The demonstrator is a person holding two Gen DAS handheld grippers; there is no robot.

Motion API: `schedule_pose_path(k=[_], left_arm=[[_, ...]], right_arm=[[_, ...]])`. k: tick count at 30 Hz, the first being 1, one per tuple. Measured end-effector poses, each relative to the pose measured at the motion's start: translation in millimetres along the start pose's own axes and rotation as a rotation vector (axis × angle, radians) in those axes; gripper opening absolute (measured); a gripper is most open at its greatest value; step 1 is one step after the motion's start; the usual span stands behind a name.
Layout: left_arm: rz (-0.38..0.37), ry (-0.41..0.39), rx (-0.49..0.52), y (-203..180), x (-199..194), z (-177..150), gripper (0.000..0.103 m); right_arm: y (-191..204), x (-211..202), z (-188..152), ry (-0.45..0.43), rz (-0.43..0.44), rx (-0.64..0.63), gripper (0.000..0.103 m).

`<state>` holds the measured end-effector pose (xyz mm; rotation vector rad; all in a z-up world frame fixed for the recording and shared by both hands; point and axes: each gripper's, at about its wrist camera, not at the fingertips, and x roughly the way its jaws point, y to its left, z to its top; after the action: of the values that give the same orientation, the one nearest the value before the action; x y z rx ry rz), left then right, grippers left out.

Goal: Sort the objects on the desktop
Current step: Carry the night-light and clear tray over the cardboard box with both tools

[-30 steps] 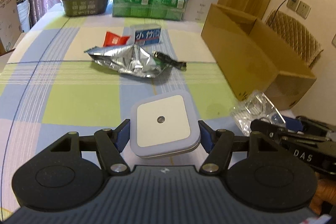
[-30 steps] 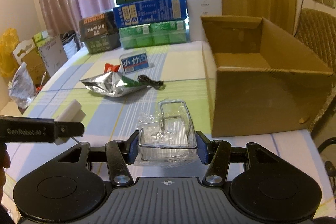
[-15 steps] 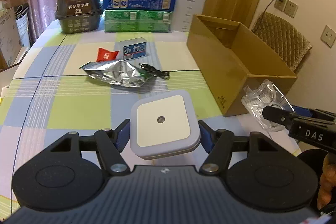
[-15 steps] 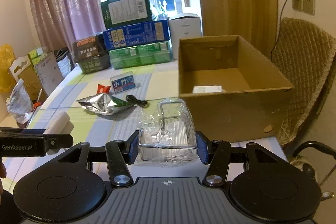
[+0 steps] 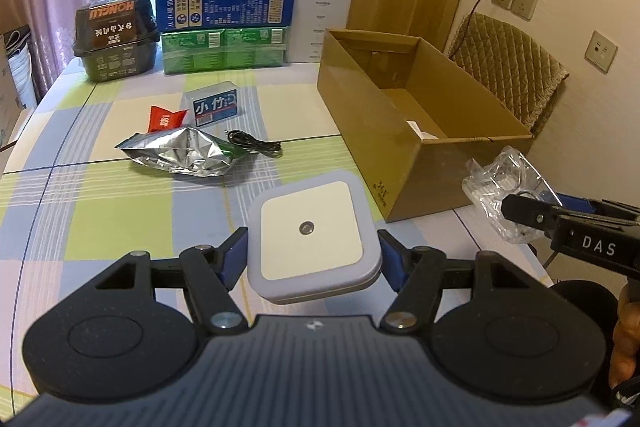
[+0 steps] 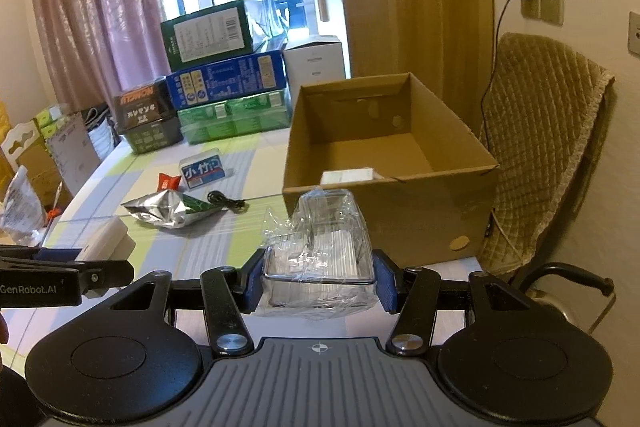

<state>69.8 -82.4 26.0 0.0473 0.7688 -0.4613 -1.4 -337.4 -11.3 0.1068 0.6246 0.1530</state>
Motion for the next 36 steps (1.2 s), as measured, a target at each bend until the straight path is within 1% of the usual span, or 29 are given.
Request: schedule_pose_path(k=[11, 16, 21, 27, 36], left_arm=[[-0.016, 0.008, 0.023, -11.5, 4.4, 2.8, 0.062], [-0.027, 0.003, 0.049, -21.1, 9.0, 12.0, 0.062], [-0.052, -0.012, 0.085, -40.6, 19.3, 28.9, 0.062], [-0.088, -0.033, 0.132, -68.1, 38.5, 57.0, 0.062], [-0.128, -0.045, 0.192, -97.4, 76.3, 99.0, 0.062]], right_arm=[[-8.4, -1.1, 2.9, -0.012, -0.011, 0.014, 0.051], [-19.8, -2.1, 6.8, -0.020, -0.026, 0.032, 0.051], [-37.1, -5.5, 21.5, -0.054, -0.053, 0.052, 0.051], [-57.4, -3.2, 48.2, -0.099, -0.077, 0.044, 0.052], [-80.7, 28.9, 86.2, -0.114, -0.082, 0.021, 0.052]])
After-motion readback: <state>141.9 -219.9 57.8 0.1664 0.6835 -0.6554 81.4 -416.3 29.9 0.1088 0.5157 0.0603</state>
